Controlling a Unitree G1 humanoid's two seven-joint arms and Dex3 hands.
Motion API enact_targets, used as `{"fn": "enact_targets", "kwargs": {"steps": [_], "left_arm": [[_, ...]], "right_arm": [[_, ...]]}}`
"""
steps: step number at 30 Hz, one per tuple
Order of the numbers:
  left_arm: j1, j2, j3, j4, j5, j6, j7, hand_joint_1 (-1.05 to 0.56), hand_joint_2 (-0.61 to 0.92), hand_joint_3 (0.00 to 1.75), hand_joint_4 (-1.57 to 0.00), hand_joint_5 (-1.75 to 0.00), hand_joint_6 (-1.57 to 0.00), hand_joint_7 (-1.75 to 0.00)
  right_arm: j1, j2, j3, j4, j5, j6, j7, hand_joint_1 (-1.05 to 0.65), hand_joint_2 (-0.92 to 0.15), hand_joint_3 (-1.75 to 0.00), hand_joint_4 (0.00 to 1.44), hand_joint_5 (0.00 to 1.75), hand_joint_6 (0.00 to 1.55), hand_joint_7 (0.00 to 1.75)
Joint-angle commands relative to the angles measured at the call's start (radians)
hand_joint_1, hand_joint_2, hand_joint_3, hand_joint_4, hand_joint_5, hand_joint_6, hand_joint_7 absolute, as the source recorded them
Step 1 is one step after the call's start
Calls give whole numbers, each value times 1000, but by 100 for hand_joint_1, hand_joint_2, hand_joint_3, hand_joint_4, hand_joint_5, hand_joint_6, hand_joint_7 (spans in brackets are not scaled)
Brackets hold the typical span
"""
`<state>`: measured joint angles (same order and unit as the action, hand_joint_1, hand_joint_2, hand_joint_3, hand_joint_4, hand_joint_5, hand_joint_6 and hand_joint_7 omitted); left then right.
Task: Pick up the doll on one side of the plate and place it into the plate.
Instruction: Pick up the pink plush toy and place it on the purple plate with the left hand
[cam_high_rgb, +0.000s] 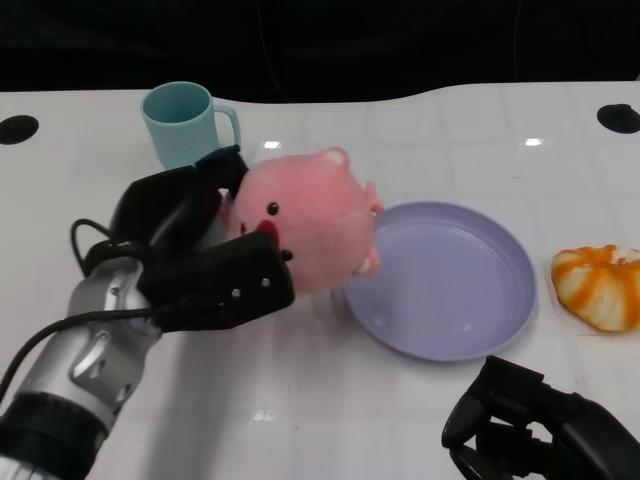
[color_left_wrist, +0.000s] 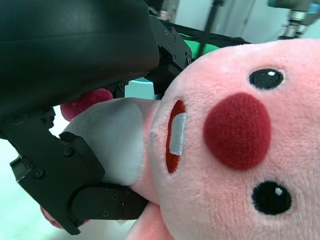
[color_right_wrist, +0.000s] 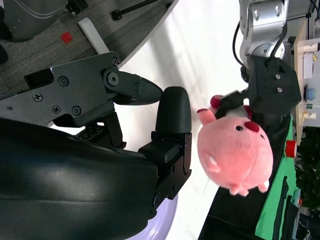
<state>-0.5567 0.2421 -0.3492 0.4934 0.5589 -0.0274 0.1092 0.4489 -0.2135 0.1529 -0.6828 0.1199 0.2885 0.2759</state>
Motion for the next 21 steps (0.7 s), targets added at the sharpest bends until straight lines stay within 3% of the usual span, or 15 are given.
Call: {"fn": "enact_targets", "kwargs": {"steps": [1, 4, 7, 21], "left_arm": [[-75, -35, -18, 25, 13, -3, -16, -20, 42, 104, -91, -175, -74, -165], [-96, -58, -29, 49, 23, -8, -12, -21, 43, 95, -91, -175, -76, -158], [-144, -117, -72, 102, 48, -7, -4, -21, 45, 104, -93, -175, -73, -173], [-260, -280, -126, 290, 47, 22, -26, -13, 47, 106, -91, -175, -72, -175]], "right_arm": [[5, -3, 1, -2, -1, -1, -8, -23, -87, -62, 65, 175, 45, 166], [6, -2, 6, -4, 0, 0, -10, -23, -87, -62, 64, 175, 45, 166], [7, 2, 15, -8, 0, 3, -14, -22, -87, -62, 65, 175, 45, 167], [20, 8, 51, -43, -12, 29, -38, -22, -86, -62, 64, 175, 44, 168]]}}
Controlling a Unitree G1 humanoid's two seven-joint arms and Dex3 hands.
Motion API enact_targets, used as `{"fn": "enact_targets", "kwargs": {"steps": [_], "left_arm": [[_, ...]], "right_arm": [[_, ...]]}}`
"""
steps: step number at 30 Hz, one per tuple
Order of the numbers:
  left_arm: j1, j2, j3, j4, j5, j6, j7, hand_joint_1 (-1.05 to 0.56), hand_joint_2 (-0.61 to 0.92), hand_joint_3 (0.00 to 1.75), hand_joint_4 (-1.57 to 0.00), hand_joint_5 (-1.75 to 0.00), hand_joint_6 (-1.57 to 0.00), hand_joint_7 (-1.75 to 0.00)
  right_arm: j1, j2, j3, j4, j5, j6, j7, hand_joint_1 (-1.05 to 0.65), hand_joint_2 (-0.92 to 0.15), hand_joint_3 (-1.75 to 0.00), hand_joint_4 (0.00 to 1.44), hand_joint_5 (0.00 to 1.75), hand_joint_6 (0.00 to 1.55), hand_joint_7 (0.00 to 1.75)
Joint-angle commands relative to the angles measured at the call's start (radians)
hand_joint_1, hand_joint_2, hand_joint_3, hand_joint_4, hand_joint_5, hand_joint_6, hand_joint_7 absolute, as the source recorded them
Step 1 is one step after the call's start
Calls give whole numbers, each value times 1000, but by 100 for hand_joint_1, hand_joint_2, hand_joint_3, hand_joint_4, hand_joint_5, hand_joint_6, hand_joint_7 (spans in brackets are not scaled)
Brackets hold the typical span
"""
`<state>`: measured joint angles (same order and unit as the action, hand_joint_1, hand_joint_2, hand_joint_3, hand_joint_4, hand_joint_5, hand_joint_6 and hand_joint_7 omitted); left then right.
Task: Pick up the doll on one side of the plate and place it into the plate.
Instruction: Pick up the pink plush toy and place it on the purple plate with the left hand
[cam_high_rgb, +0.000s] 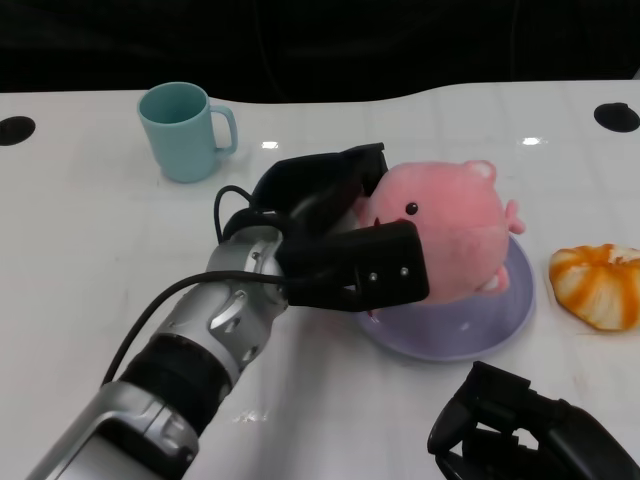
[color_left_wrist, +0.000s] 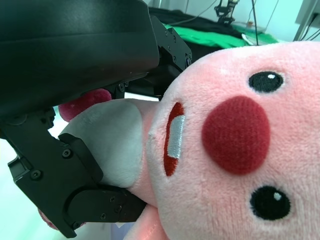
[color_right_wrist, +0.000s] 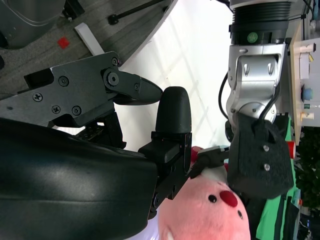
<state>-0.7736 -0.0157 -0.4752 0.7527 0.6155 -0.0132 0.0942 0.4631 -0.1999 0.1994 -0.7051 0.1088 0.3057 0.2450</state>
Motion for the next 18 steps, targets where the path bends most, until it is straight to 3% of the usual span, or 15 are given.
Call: {"fn": "enact_targets", "kwargs": {"steps": [1, 4, 6, 7, 8, 10, 12, 13, 16, 18], "left_arm": [[-49, -30, 0, 41, -11, 9, -12, -13, 47, 105, -91, -175, -72, -175], [-73, -50, -2, 79, -12, 7, -22, -15, 52, 93, -88, -175, -68, -168], [-90, -59, -2, 103, -11, 10, -30, -19, 56, 74, -85, -175, -74, -130], [-98, -67, 0, 116, -13, 16, -32, -22, 64, 56, -81, -168, -83, -96], [-104, -73, 3, 127, -15, 19, -33, -23, 68, 46, -81, -161, -91, -73], [-115, -81, 8, 150, -23, 17, -39, -21, 74, 37, -77, -155, -95, -40], [-121, -75, 3, 164, -26, 8, -60, -23, 80, 33, -63, -157, -87, -22], [-124, -69, -5, 165, -22, 8, -77, -29, 87, 28, -45, -132, -73, -11], [-131, -45, -41, 161, 6, 7, -119, -44, 92, 29, -10, -71, -43, -2], [-137, -35, -68, 162, 35, 20, -131, -54, 92, 34, -3, -42, -27, -1]], "right_arm": [[5, -6, 5, -22, -1, 13, -7, -22, -86, -62, 64, 175, 44, 168], [4, -5, 6, -15, 1, 2, -6, -22, -86, -63, 64, 175, 44, 168], [2, -4, 8, -12, 0, 1, -6, -22, -86, -63, 65, 175, 44, 168], [2, -4, 8, -13, 0, 3, -7, -22, -86, -63, 65, 175, 44, 168], [1, -3, 9, -14, 0, 6, -7, -22, -86, -63, 65, 175, 44, 168], [1, -2, 10, -12, 0, 3, -8, -22, -86, -63, 65, 175, 44, 168], [0, -4, 11, -10, -4, 0, -9, -21, -85, -63, 65, 175, 44, 168], [0, -5, 12, -10, -7, 0, -9, -22, -85, -64, 65, 175, 44, 168], [0, -7, 10, -9, -9, -2, -8, -22, -85, -64, 66, 175, 44, 168], [0, -6, 8, -8, -5, -3, -7, -22, -85, -64, 66, 175, 44, 168]]}}
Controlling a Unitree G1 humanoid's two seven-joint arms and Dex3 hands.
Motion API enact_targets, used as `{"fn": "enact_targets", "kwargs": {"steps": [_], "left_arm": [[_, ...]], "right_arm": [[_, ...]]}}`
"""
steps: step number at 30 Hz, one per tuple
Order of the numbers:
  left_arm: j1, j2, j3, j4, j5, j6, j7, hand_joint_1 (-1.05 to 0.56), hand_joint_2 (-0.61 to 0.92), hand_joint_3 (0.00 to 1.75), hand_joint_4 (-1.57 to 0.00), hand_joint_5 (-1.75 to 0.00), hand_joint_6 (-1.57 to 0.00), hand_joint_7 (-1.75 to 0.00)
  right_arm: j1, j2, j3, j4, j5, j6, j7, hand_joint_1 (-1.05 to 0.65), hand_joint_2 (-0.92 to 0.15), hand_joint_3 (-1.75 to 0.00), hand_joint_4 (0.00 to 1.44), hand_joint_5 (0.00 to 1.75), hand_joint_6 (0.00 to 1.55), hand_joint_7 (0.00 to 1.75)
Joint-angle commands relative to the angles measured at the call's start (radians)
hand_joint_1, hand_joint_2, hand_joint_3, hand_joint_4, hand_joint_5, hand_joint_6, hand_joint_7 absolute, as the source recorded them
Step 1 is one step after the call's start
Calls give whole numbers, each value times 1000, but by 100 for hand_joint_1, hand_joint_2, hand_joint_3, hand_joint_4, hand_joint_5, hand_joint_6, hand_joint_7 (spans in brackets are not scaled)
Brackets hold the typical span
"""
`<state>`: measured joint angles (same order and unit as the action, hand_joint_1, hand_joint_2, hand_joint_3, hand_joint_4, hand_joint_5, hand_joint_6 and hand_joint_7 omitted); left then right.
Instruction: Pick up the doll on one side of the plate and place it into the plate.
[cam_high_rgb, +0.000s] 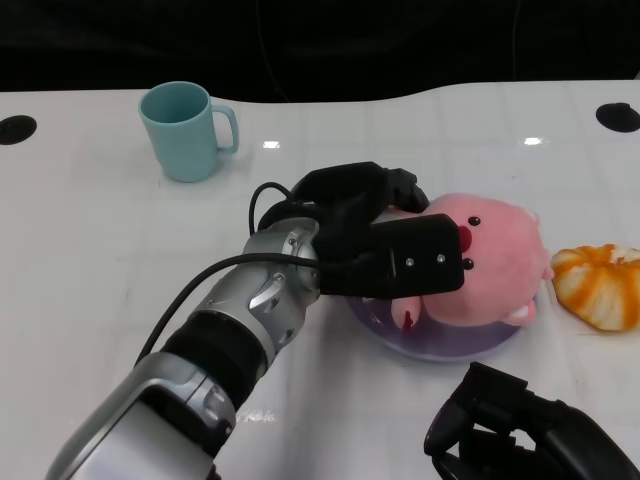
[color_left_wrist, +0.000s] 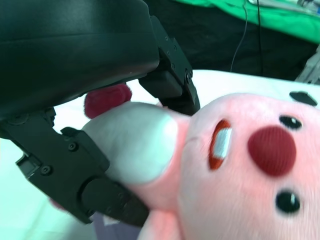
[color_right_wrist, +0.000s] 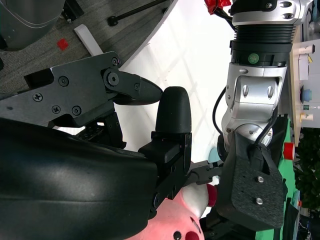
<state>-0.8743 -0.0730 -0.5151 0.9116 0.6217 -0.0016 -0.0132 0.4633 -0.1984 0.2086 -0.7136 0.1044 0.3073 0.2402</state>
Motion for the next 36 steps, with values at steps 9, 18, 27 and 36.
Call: {"fn": "enact_targets", "kwargs": {"steps": [9, 18, 27, 36], "left_arm": [[-19, 68, -70, -78, 65, 31, -84, -79, 92, 46, 0, 0, 0, 0], [67, 152, -42, -285, 35, 32, -156, -90, 92, 52, 0, 0, 0, 0], [199, 240, 48, -520, -31, 19, -185, -87, 92, 49, 0, 0, -1, 0], [401, 254, 218, -737, -251, -49, -183, -45, 92, 18, -3, -67, -27, -11]], "right_arm": [[2, -8, -18, 5, 16, -5, 5, -21, -85, -64, 65, 175, 44, 167], [1, -16, -33, 8, 15, -9, 14, -22, -86, -64, 64, 175, 44, 167], [1, -15, -41, 17, 28, -15, 22, -22, -86, -64, 64, 175, 44, 168], [-1, -20, -50, 22, 28, -17, 30, -23, -86, -63, 65, 175, 44, 168]]}}
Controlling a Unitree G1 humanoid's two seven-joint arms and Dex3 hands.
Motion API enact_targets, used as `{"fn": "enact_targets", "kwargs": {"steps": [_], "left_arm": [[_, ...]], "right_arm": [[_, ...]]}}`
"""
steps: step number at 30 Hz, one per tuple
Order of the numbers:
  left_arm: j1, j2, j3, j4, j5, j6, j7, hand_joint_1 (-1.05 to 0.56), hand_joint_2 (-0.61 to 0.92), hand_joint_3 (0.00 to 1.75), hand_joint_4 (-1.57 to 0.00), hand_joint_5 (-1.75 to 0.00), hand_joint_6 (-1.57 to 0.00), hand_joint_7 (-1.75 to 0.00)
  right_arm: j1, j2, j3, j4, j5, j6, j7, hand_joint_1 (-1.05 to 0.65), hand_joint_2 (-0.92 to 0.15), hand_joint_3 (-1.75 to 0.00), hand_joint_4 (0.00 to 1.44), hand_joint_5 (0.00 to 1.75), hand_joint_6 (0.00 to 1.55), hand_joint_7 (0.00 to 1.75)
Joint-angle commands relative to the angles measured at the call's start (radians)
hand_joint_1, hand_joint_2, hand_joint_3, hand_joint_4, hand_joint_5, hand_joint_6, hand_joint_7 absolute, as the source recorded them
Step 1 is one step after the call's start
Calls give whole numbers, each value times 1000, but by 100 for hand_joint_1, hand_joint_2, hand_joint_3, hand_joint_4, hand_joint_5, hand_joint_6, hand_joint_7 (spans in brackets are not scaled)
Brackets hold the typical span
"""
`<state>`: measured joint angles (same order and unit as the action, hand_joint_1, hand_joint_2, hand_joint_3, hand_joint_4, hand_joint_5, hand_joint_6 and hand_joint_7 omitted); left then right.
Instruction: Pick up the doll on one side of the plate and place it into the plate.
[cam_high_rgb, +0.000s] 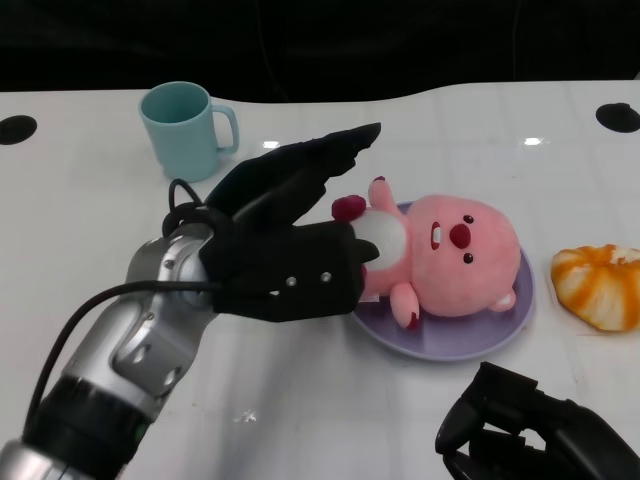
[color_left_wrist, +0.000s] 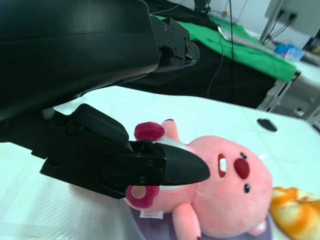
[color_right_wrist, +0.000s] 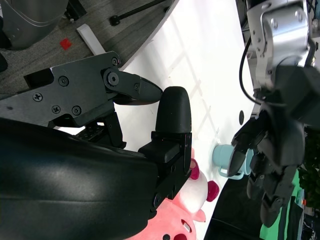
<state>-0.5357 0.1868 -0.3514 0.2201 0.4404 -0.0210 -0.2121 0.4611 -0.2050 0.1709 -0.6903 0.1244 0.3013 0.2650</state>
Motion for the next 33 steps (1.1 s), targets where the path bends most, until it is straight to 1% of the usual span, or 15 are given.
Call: {"fn": "enact_targets", "kwargs": {"steps": [1, 3, 7, 8, 9, 10, 12, 13, 15, 16, 18, 19, 21, 27, 33], "left_arm": [[87, -17, 76, -63, -104, -38, 19, -37, 92, 14, -2, -80, -31, -12], [142, -39, 117, -108, -169, -48, 26, -20, 91, 10, -6, -95, -41, -16], [221, -67, 162, -180, -231, -58, 45, -8, 88, 13, -18, -105, -56, -22], [240, -75, 174, -195, -252, -61, 45, -6, 76, 39, -21, -106, -59, -24], [255, -82, 184, -204, -274, -66, 43, -2, 56, 79, -29, -106, -67, -29], [275, -90, 198, -211, -301, -84, 43, 0, 48, 96, -35, -106, -71, -31], [312, -99, 219, -225, -337, -115, 45, 4, 39, 122, -55, -112, -83, -42], [329, -101, 228, -235, -349, -119, 45, 4, 37, 128, -60, -114, -86, -46], [371, -112, 245, -269, -377, -102, 48, 2, 37, 134, -70, -127, -92, -63], [391, -118, 251, -288, -390, -88, 48, 0, 39, 137, -76, -138, -92, -82], [435, -129, 259, -324, -417, -66, 44, -2, 39, 142, -83, -149, -93, -105], [454, -132, 261, -341, -426, -56, 44, -2, 36, 148, -86, -158, -92, -122], [498, -141, 264, -392, -439, -6, 52, -5, 34, 154, -91, -168, -94, -138], [623, -157, 263, -573, -473, 164, 61, -7, 30, 164, -99, -175, -86, -164], [724, -152, 258, -697, -496, 295, 63, -4, 28, 166, -100, -175, -87, -172]], "right_arm": [[1, -14, -14, 1, 8, -13, 6, -23, -87, -63, 65, 175, 44, 168], [0, -14, -17, 4, 6, -18, 9, -23, -87, -62, 64, 175, 44, 168], [-2, -15, -23, 8, 10, -14, 14, -24, -87, -62, 64, 175, 44, 168], [-3, -15, -24, 9, 10, -14, 15, -24, -87, -62, 64, 175, 44, 168], [-3, -15, -24, 10, 9, -14, 15, -24, -86, -62, 64, 175, 44, 168], [-3, -16, -24, 11, 6, -16, 16, -24, -86, -62, 64, 175, 44, 167], [-3, -16, -24, 12, 5, -17, 17, -24, -86, -61, 64, 175, 44, 167], [-3, -16, -23, 11, 6, -16, 17, -24, -86, -61, 64, 175, 44, 167], [-3, -16, -23, 12, 4, -17, 17, -23, -86, -62, 64, 175, 44, 167], [-3, -16, -23, 13, 3, -21, 17, -23, -86, -62, 64, 175, 44, 167], [-3, -16, -24, 17, 5, -27, 20, -23, -86, -62, 64, 175, 44, 167], [-3, -16, -25, 18, 7, -27, 21, -23, -86, -62, 64, 175, 44, 167], [-3, -15, -27, 19, 11, -25, 22, -24, -86, -62, 64, 175, 44, 166], [-6, -15, -23, 22, 6, -27, 20, -23, -87, -61, 64, 175, 45, 166], [-10, -14, -19, 22, 3, -28, 19, -23, -86, -61, 64, 175, 45, 166]]}}
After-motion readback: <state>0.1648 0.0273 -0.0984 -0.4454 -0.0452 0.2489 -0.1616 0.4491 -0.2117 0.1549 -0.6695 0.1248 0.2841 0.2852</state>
